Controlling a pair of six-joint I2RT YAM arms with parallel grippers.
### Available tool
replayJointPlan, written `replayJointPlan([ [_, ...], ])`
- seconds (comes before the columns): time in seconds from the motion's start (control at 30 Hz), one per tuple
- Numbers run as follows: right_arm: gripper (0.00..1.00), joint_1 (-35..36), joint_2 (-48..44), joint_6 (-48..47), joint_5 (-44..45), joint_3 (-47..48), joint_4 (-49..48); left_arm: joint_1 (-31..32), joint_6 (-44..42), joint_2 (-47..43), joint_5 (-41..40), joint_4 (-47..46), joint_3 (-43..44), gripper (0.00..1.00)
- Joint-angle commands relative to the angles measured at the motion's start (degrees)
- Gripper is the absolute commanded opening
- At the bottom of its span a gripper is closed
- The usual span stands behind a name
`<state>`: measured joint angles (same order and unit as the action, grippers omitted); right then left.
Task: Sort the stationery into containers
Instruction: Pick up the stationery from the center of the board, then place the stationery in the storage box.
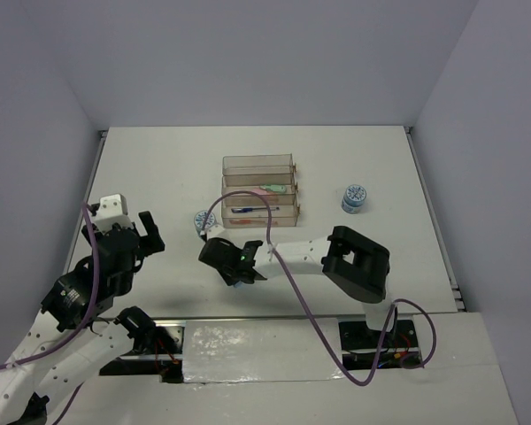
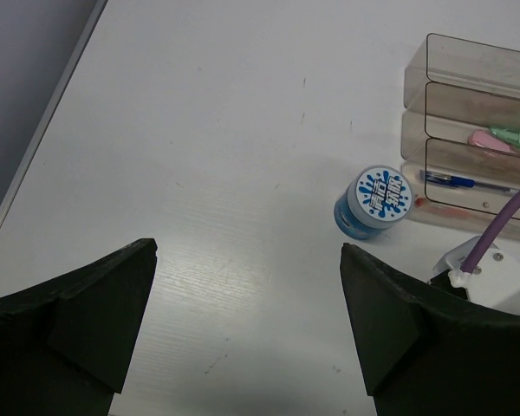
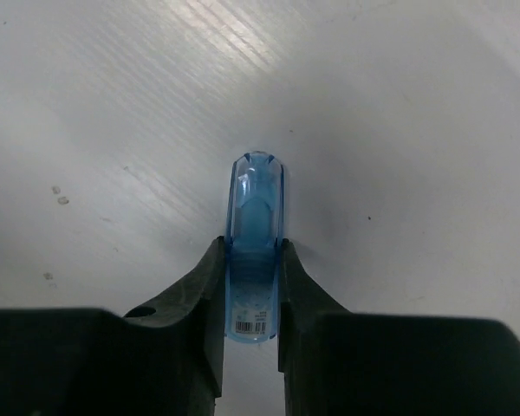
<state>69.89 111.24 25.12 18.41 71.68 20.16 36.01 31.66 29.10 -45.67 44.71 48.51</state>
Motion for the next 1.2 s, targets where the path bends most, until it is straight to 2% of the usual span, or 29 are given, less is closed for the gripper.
replayJointPlan([
  [0.0, 0.15, 0.42, 0.39, -1.3, -1.89, 0.22, 0.23, -0.33, -1.07, -0.27, 0.76, -2.78, 0.88, 0.99],
  [0.03, 0.0, 0.6, -0.32, -1.48, -2.33, -1.18, -0.56, -0.33, -1.16, -0.36, 1.02, -2.78, 0.88, 0.99],
  [0.13, 0.0, 0.6, -4.97, -3.14, -4.77, -3.99, -3.62, -0.33, -1.34, -0.45, 1.28, -2.96, 0.88, 0.99],
  [0.23, 0.0, 0.69, -12.17, -9.11, -9.51, -7.42, -7.49, -0.33, -1.77, -0.97, 1.81, -3.4, 0.8, 0.99],
  [0.4, 0.0, -0.54, -24.39, -30.45, -12.35, -11.03, -9.7, -0.33, -2.22, -1.77, 2.6, -4.02, 0.44, 0.99],
  [0.53, 0.0, -9.48, -27.48, -46.95, -13.66, -10.07, -9.79, -0.33, -2.3, -1.94, 2.52, -4.02, 0.36, 0.99],
  [0.6, 0.0, -16.75, -25.12, -52.69, -16.3, -6.83, -7.61, -0.33, -2.39, -1.94, 2.86, -4.19, 0.27, 0.99],
  [0.67, 0.0, -20.65, -20.4, -60.34, -16.39, -1.76, -4.89, -0.33, -2.57, -1.86, 3.04, -4.37, 0.18, 0.99],
  [0.77, 0.0, -26.27, -12.84, -66.68, -11.48, 6.76, -0.84, -0.33, -2.83, -1.68, 3.57, -4.72, 0.18, 0.99],
  [0.93, 0.0, -30.33, -3.77, -72.85, -13.75, 17.07, 1.99, -0.32, -3.09, -1.5, 4.1, -4.89, 0.01, 0.99],
  [1.17, 0.0, -31.92, 2.66, -75.13, -17.18, 21.22, 2.42, -0.24, -3.8, -1.24, 5.33, -5.42, 0.0, 0.99],
])
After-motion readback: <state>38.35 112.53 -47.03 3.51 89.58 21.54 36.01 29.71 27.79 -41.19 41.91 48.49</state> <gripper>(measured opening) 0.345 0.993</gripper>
